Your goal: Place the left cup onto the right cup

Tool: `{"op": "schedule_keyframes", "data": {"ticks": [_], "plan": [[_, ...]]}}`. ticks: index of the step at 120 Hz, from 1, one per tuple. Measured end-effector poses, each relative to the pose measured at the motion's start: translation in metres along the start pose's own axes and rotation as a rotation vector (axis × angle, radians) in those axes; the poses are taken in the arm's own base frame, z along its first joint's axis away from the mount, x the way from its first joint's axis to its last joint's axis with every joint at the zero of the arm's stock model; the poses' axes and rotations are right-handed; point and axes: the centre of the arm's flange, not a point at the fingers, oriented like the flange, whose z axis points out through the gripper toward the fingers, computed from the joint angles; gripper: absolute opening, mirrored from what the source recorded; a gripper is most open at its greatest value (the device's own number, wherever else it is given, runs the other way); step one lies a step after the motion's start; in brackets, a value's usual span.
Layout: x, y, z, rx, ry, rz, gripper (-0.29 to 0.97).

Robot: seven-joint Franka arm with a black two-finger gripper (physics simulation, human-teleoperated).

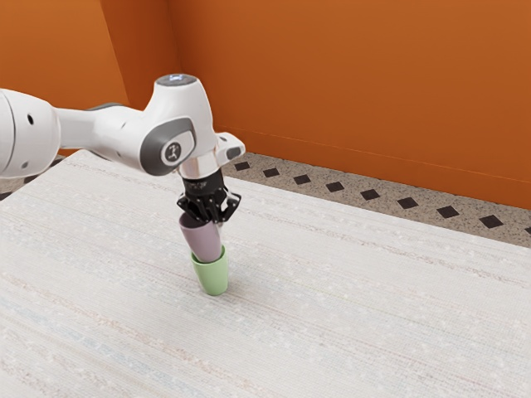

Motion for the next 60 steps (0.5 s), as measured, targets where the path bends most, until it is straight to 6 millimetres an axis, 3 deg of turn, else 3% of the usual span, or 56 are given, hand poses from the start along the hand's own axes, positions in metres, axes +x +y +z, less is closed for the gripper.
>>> {"op": "schedule_keyframes", "data": {"ticks": [60], "plan": [[0.0, 0.0, 0.014, 0.002, -0.024, -0.009, -0.1]]}}
